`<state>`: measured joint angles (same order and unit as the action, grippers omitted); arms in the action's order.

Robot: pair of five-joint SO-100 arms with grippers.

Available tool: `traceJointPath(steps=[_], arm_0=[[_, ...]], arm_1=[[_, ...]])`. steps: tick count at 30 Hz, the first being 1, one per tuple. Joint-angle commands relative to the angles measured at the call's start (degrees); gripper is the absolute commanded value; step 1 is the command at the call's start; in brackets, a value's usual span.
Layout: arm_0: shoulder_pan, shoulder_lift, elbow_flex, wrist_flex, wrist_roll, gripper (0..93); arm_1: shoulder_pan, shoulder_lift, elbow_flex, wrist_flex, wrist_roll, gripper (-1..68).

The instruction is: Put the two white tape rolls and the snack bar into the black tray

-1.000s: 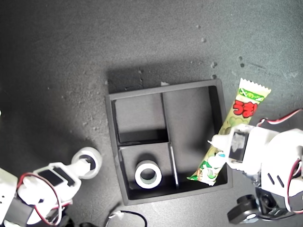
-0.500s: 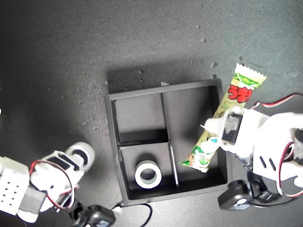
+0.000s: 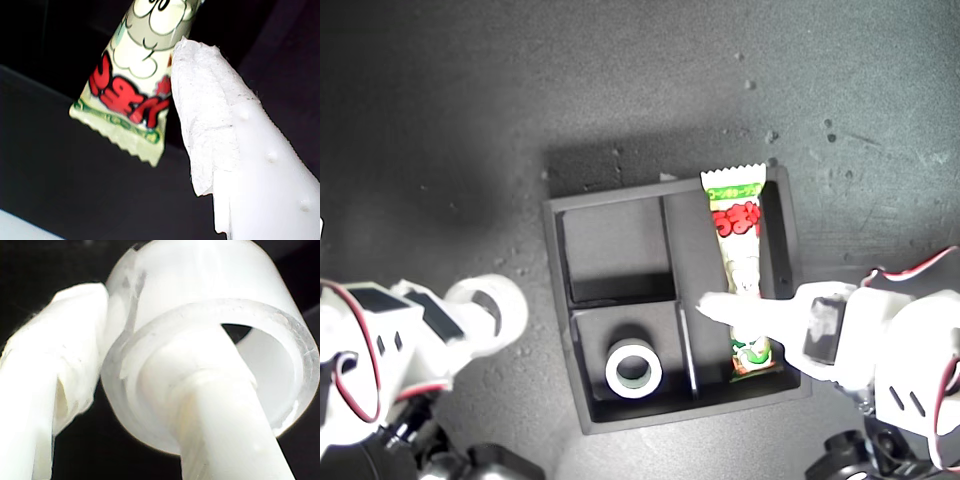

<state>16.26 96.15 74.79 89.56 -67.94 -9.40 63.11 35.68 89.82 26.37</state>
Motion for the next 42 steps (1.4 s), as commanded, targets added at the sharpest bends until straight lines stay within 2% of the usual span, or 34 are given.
traceJointPath(steps=[1, 2, 4, 5, 7, 11, 18, 24, 27, 30, 33, 35, 39, 42], arm_0=[[-2.64, -10.90, -19.86, 5.45, 4.83, 0.0], [-3.25, -14.50, -24.08, 6.77, 5.89, 0.0], [-4.22, -21.97, -32.43, 9.40, 7.82, 0.0], [-4.57, -26.28, -37.18, 11.34, 8.26, 0.0], [-5.19, -35.51, -47.55, 15.38, 8.61, 0.0], [-6.42, -43.24, -51.94, 15.38, 8.09, 0.0], [-8.88, -48.96, -52.91, 15.38, 7.03, 0.0], [-9.67, -50.10, -52.82, 15.47, 7.03, 13.6], [-9.76, -47.99, -52.82, 15.47, 7.47, 15.1], [-10.37, -42.89, -50.45, 15.47, 7.82, 13.2], [-11.69, -31.90, -40.69, 15.56, 6.68, 4.6], [-12.57, -22.41, -31.03, 15.56, 4.75, 0.2], [-15.03, -0.53, -8.17, 15.21, -1.14, 0.1], [-15.64, 17.67, 14.24, 8.44, -3.69, 0.2]], arm_1=[[2.37, 0.70, -11.07, 9.23, 9.23, 18.2], [3.16, 0.70, -13.71, 12.92, 14.33, 12.9], [4.04, 5.71, -8.17, 13.36, 25.22, 0.6], [3.96, 8.09, -5.19, 13.36, 30.15, -0.2], [2.64, 12.04, -0.79, 13.36, 38.14, -0.3], [-0.70, 18.72, 4.66, 13.36, 47.99, -0.4], [-5.89, 20.39, 4.22, 13.27, 51.15, -0.4], [-9.40, 20.39, 5.36, 12.92, 52.91, -0.4], [-9.93, 20.39, 5.01, 13.27, 53.09, -0.4], [-9.05, 21.62, 6.42, 13.27, 53.00, -0.5], [-7.29, 30.50, 17.40, 12.74, 56.34, -0.5], [-7.21, 42.01, 31.46, 6.15, 58.54, -0.5], [-6.24, 67.85, 65.48, -11.34, 61.35, -0.6], [-4.39, 81.04, 85.34, -21.62, 59.94, -0.6]])
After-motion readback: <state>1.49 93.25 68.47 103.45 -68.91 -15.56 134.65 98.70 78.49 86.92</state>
